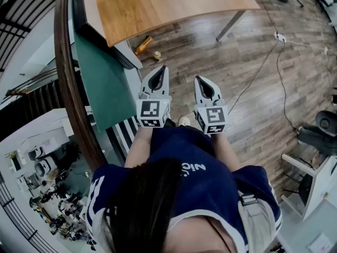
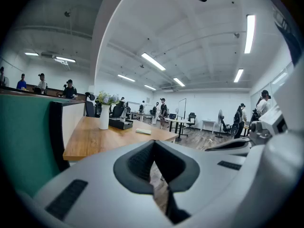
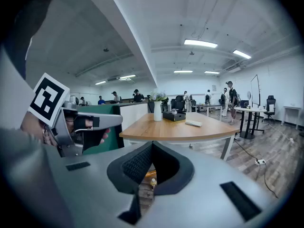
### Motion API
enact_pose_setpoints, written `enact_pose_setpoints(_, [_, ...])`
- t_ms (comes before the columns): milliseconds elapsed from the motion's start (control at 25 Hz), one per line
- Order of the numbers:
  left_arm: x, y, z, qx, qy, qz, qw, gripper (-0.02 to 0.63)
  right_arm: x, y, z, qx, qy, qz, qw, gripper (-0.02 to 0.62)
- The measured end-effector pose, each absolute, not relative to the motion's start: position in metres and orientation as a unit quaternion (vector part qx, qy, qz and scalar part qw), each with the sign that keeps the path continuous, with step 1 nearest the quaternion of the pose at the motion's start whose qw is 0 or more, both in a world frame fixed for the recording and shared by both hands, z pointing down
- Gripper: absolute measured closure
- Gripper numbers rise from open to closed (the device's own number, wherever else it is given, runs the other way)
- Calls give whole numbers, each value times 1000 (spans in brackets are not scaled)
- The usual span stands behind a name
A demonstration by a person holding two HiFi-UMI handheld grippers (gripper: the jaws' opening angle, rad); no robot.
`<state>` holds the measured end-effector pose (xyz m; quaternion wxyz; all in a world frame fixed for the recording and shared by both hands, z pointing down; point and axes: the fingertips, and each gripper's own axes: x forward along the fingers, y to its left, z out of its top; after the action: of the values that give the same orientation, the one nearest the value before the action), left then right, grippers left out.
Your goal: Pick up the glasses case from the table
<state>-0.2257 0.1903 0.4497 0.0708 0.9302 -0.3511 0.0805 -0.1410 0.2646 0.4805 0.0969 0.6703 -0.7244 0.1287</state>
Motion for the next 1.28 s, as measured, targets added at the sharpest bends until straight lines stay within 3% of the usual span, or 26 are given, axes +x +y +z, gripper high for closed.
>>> enact_pose_setpoints(640, [-230,222,446,939,-326,56,92,604,-132,285,460,690,-713,105,69,583])
enact_pose_setpoints(680, [-231,221,446,941,-320,54,98,603,-134,283,459,685,-717,105,70,556])
enact_pose_setpoints(760, [-230,221,445,945,-305,47,107,541,-140,279,458,671,-730,106,73,429])
enact_pose_setpoints(840, [-229,222,444,950,-290,38,114,392,-145,277,456,661,-739,105,75,351])
enact_pose_setpoints(920, [-229,218,444,952,-282,36,116,318,-148,274,456,656,-743,104,81,299])
enact_pose_setpoints(1040, [-227,213,447,956,-264,47,116,278,-147,269,455,663,-737,101,89,281])
enact_pose_setpoints(1280, [-219,209,453,966,-228,57,109,278,-146,263,461,681,-718,105,94,279])
